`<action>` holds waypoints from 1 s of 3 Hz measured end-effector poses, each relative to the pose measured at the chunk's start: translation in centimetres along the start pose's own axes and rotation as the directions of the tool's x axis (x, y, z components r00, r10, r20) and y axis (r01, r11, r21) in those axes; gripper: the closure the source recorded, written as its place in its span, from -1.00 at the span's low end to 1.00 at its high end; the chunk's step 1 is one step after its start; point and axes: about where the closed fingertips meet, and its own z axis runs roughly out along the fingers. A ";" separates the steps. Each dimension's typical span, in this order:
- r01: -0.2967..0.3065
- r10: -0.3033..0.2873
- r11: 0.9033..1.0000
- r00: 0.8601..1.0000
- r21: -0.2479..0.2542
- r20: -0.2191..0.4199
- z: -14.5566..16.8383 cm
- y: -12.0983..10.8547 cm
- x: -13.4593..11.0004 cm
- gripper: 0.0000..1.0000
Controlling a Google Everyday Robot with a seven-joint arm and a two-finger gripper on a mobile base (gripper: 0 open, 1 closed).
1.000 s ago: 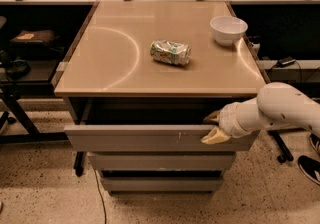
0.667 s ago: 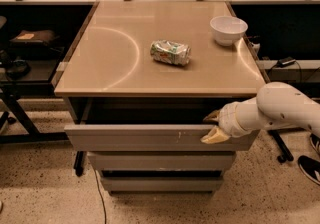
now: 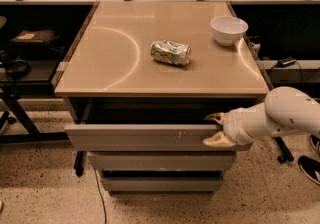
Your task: Open top drawer
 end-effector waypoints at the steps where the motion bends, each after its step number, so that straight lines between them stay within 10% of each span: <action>1: -0.036 0.037 0.998 0.999 -0.053 0.005 -2.5 5.6 1.4 -0.60; 3: -0.042 0.043 0.997 0.999 -0.061 0.005 -3.6 6.4 1.1 0.35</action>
Offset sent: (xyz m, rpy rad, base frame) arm -0.1825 -0.0706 -0.0062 0.0299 0.1460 -0.0340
